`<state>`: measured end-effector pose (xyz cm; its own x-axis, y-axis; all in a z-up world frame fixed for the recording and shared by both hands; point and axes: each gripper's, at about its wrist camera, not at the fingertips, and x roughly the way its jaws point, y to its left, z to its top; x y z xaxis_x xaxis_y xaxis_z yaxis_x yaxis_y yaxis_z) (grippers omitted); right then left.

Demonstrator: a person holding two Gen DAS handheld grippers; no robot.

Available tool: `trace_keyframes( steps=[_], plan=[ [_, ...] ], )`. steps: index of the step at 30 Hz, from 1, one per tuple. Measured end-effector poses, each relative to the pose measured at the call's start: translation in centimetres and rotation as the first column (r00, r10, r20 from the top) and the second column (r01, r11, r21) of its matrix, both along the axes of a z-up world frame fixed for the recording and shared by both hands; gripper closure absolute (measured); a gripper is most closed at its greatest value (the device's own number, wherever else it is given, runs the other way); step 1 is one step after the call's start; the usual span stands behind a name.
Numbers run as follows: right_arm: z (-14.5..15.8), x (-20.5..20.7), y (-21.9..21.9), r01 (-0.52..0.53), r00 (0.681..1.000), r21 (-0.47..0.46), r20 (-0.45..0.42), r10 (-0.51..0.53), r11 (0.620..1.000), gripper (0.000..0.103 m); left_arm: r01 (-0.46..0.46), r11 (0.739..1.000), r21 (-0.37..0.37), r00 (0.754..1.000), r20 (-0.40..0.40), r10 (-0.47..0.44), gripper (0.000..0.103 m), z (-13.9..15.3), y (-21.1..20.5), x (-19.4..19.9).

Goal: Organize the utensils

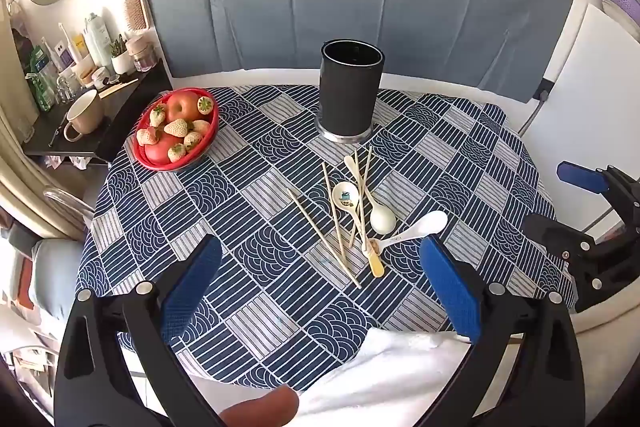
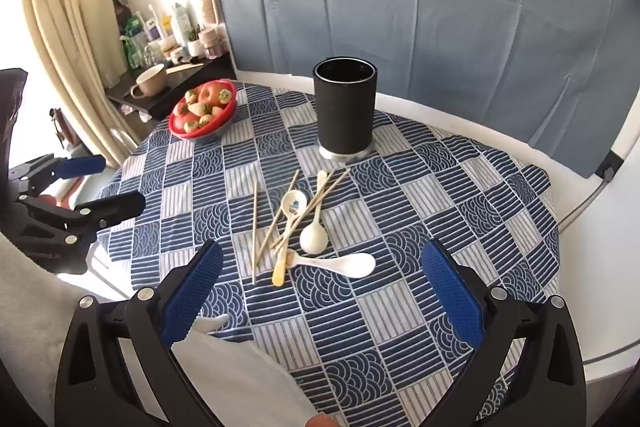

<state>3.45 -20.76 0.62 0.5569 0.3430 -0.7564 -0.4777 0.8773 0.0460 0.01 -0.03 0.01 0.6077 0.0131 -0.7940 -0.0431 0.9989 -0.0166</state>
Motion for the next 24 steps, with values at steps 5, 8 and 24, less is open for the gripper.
trace_keyframes(
  steps=[5,8,24],
  plan=[
    [0.1,-0.1,0.0,0.001,1.000,0.004,0.001,-0.001,1.000,0.008,-0.001,1.000,-0.010,1.000,0.003,0.001,0.006,0.1,0.2,0.0],
    [0.0,0.0,0.1,0.000,1.000,0.003,-0.008,0.000,1.000,0.008,-0.003,1.000,-0.007,1.000,-0.004,0.003,0.006,0.0,-0.2,0.0],
    [-0.5,0.5,0.3,-0.017,1.000,-0.007,-0.018,0.017,1.000,0.008,-0.011,1.000,0.012,1.000,-0.008,0.011,0.006,-0.5,0.2,0.1]
  ],
)
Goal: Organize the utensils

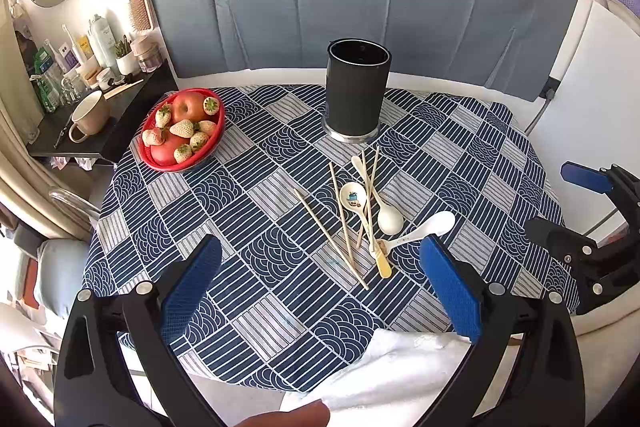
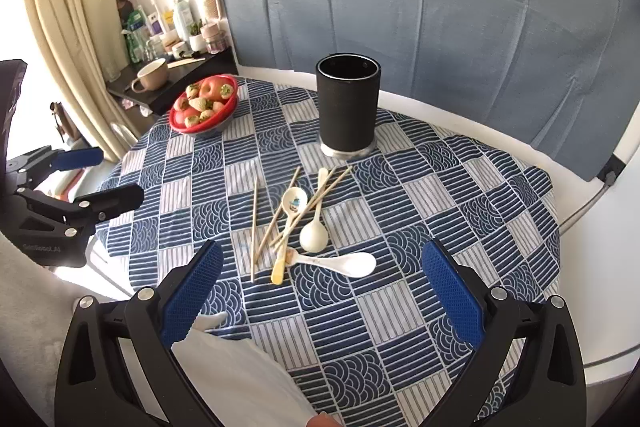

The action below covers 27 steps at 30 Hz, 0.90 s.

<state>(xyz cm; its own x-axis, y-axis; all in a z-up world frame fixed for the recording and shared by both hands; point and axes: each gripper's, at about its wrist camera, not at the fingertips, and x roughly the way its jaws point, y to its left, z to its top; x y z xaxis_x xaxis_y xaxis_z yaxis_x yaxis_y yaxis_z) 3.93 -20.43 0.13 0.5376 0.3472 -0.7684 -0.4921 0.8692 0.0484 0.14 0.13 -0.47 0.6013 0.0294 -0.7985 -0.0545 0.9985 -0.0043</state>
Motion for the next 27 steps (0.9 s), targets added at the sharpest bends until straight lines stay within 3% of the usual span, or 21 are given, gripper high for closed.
trace_keyframes(
  steps=[27],
  plan=[
    [-0.9,0.7,0.3,-0.029,0.999,-0.016,-0.041,0.029,0.999,0.008,0.017,1.000,-0.011,0.998,-0.063,-0.017,0.006,-1.1,-0.2,0.8]
  ],
)
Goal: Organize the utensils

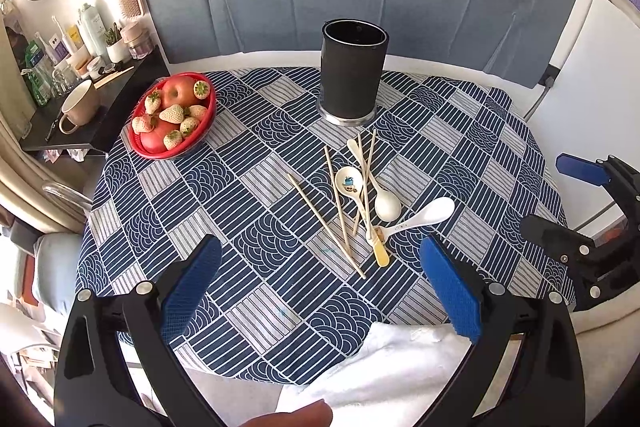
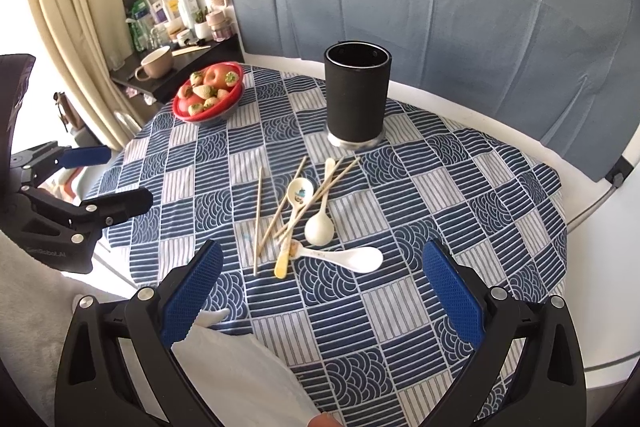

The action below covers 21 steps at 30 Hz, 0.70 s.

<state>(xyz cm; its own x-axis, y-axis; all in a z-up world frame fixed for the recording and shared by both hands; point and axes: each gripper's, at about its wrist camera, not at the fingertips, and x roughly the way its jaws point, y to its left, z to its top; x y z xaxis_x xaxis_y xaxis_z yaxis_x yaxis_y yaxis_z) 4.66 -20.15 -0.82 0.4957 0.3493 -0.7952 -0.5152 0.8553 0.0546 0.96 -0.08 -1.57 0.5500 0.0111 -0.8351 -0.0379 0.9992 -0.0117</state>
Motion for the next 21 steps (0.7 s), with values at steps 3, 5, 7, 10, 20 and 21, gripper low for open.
trace_keyframes(
  steps=[3,5,7,10,20,21],
  plan=[
    [-0.3,0.1,0.0,0.000,1.000,-0.007,-0.013,0.000,1.000,0.008,0.001,1.000,0.001,1.000,-0.011,-0.001,0.006,-0.1,-0.1,0.2],
    [-0.3,0.2,0.1,-0.001,1.000,-0.014,-0.017,0.000,1.000,0.008,0.002,1.000,0.002,1.000,-0.018,-0.002,0.006,-0.2,-0.1,0.4],
    [-0.4,0.2,0.1,0.003,1.000,-0.019,-0.020,-0.003,1.000,0.008,0.006,1.000,0.007,1.000,-0.024,-0.005,0.006,-0.3,-0.1,0.5],
    [-0.5,0.3,0.0,0.011,0.999,-0.025,-0.029,-0.012,1.000,0.008,0.018,1.000,0.021,0.999,-0.032,-0.017,0.006,-0.5,-0.3,0.8],
    [-1.6,0.7,-0.3,0.029,0.997,-0.054,-0.073,-0.033,0.998,0.008,0.086,0.996,0.023,0.993,-0.089,-0.084,0.006,-1.8,-1.5,1.9],
    [-1.8,0.7,-0.4,0.032,0.997,-0.059,-0.074,-0.037,0.998,0.008,0.097,0.995,0.022,0.991,-0.094,-0.094,0.006,-1.9,-1.7,2.0]
  ],
)
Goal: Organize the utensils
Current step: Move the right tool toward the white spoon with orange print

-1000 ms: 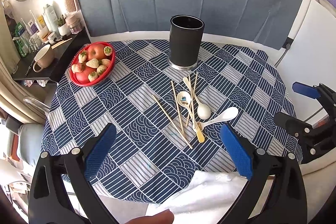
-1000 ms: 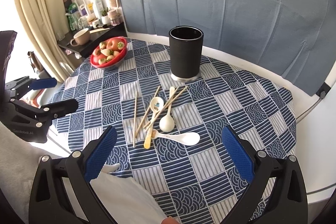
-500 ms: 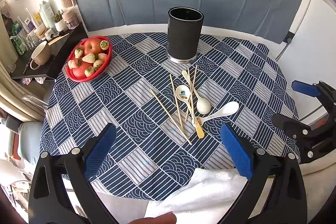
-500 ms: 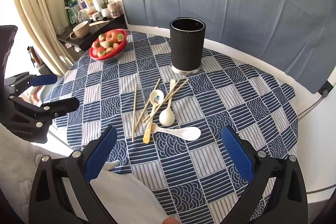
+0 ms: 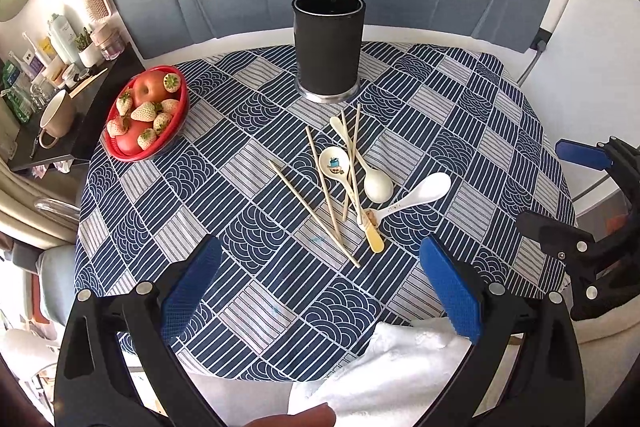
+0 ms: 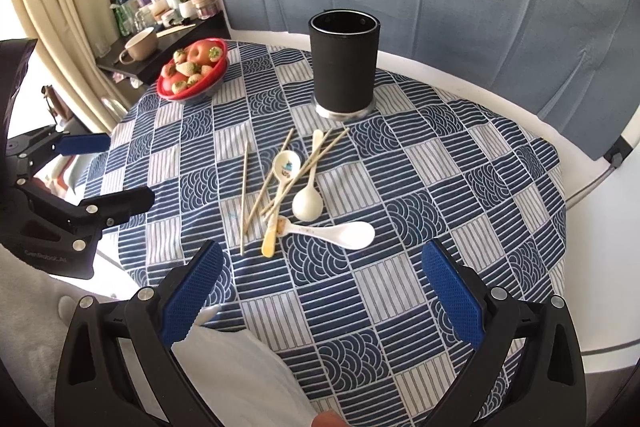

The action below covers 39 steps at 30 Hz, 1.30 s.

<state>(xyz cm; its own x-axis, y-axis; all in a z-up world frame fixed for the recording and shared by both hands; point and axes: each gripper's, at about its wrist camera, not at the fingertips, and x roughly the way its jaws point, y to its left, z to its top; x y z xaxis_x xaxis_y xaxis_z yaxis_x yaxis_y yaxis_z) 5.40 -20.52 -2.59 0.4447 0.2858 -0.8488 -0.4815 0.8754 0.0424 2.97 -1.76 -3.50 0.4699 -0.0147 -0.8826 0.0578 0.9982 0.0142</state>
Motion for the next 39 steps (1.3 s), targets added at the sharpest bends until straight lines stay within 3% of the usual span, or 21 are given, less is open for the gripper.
trace_keyframes(
  steps=[11,17,21,30,32,34,39],
  plan=[
    [-2.8,1.5,-1.5,0.043,0.995,0.003,-0.087,-0.042,0.999,0.008,0.099,0.995,-0.011,0.993,-0.060,-0.100,0.006,-2.0,-2.0,2.2],
    [-4.4,2.6,-3.4,0.129,0.979,0.011,-0.159,-0.125,0.992,0.008,0.163,0.986,-0.030,0.980,-0.109,-0.165,0.006,-4.2,-3.1,3.7],
    [-5.9,3.2,-4.1,0.152,0.972,-0.034,-0.177,-0.155,0.988,0.008,0.159,0.985,-0.063,0.974,-0.156,-0.167,0.006,-6.4,-3.1,4.5],
    [-9.1,5.0,-4.6,0.146,0.956,-0.037,-0.254,-0.150,0.989,0.009,0.169,0.985,-0.046,0.957,-0.232,-0.175,0.006,-9.8,-2.9,5.4],
    [-9.7,5.4,-4.4,0.139,0.954,-0.039,-0.261,-0.145,0.989,0.012,0.174,0.984,-0.030,0.954,-0.241,-0.177,0.006,-10.2,-2.9,5.5],
    [-10.5,6.0,-4.2,0.133,0.952,-0.039,-0.271,-0.139,0.990,0.029,0.180,0.984,-0.019,0.952,-0.248,-0.179,0.006,-10.6,-2.8,5.5],
    [-12.7,7.4,-4.1,0.152,0.938,-0.014,-0.313,-0.149,0.988,0.036,0.171,0.985,-0.017,0.947,-0.271,-0.169,0.006,-11.4,-2.3,5.8]
  ],
)
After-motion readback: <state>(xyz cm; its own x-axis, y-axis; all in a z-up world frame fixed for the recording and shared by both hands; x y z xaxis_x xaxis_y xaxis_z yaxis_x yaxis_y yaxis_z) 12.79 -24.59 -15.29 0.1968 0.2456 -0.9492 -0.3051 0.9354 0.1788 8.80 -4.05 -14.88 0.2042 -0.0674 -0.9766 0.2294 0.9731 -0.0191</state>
